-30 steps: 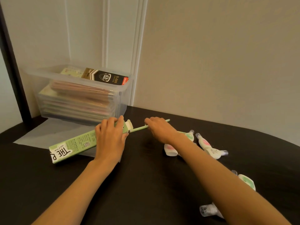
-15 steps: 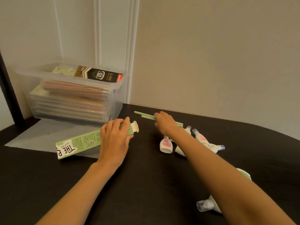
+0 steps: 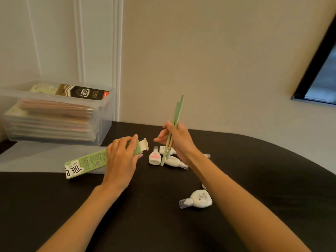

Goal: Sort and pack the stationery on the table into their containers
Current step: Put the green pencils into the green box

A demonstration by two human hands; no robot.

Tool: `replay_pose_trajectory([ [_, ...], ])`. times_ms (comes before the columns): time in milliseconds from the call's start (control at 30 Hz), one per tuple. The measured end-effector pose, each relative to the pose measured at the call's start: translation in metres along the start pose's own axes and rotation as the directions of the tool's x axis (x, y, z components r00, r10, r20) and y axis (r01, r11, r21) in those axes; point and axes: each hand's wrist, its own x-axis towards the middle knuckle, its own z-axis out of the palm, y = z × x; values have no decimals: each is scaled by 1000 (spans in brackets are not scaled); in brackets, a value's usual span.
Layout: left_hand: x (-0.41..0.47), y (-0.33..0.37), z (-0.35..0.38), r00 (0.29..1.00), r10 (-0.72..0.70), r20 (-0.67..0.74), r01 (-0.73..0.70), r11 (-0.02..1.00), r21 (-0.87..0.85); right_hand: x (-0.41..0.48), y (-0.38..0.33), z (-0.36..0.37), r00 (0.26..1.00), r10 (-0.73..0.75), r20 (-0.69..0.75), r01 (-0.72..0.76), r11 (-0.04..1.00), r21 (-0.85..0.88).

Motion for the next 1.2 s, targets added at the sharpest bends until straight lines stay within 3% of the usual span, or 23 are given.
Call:
replay_pose_trajectory([
  [200, -15, 26, -2, 998, -48, 46, 54, 991, -123, -52, 36, -9, 1000, 19, -21, -22, 993, -116],
  [333, -19, 36, -5, 997, -70, 12, 71, 971, -228, -65, 41, -11, 993, 98, 66, -80, 967, -243],
  [433, -17, 40, -13, 995, -68, 68, 89, 923, -375, -65, 34, -18, 997, 72, 40, -59, 962, -266],
  [533, -11, 40, -23, 973, -52, 224, 162, 847, -505, -62, 30, -33, 997, -18, 70, 54, 825, -563],
  [633, -7, 37, -30, 934, -8, 358, 210, 823, -528, -62, 31, -50, 995, 15, 100, 62, 692, -719],
  [900, -6, 34, -29, 883, 24, 469, 249, 823, -510, -64, 25, -76, 990, 27, 137, 115, 398, -910],
  [1067, -5, 37, -30, 866, 43, 499, 253, 822, -510, -63, 24, -80, 984, 5, 177, 173, 182, -968],
  [1200, -4, 37, -32, 850, 59, 523, 273, 800, -534, -61, 24, -79, 978, -17, 206, 207, 74, -976],
])
